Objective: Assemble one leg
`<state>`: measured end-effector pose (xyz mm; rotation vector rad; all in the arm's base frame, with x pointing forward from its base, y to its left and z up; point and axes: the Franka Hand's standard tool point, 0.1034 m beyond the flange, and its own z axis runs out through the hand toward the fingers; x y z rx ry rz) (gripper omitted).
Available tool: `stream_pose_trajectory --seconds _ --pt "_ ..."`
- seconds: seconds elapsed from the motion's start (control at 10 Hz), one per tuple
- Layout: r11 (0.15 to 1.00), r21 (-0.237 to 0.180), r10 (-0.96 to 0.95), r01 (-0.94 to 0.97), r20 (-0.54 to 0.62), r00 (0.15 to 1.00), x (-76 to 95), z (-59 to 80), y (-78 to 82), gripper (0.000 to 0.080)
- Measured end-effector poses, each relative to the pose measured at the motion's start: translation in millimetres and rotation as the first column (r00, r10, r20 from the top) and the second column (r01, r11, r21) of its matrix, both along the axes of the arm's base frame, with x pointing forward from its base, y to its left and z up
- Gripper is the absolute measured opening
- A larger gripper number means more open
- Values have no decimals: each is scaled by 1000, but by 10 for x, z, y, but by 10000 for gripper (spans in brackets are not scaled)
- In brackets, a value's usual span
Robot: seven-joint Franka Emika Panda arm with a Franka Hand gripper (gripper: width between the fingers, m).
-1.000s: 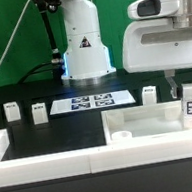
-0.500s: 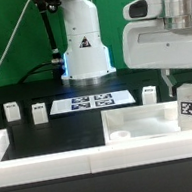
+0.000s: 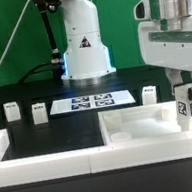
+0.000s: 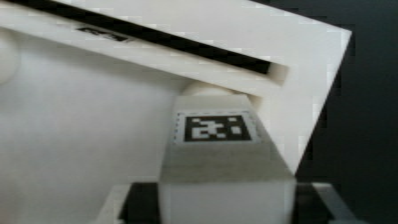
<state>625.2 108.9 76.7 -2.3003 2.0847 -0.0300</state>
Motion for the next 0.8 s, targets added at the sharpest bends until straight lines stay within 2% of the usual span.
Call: stream_pose_trajectory --seconds 0.2,0.3,0.7,0.8 --pt "959 1 -284 284 -15 959 -15 1 50 291" --pt "930 0 -367 367 -14 930 -15 2 54 291" --pt "906 4 -423 423 -14 906 -13 4 23 291" --pt "898 15 -440 440 -21 898 -19 -5 52 291"
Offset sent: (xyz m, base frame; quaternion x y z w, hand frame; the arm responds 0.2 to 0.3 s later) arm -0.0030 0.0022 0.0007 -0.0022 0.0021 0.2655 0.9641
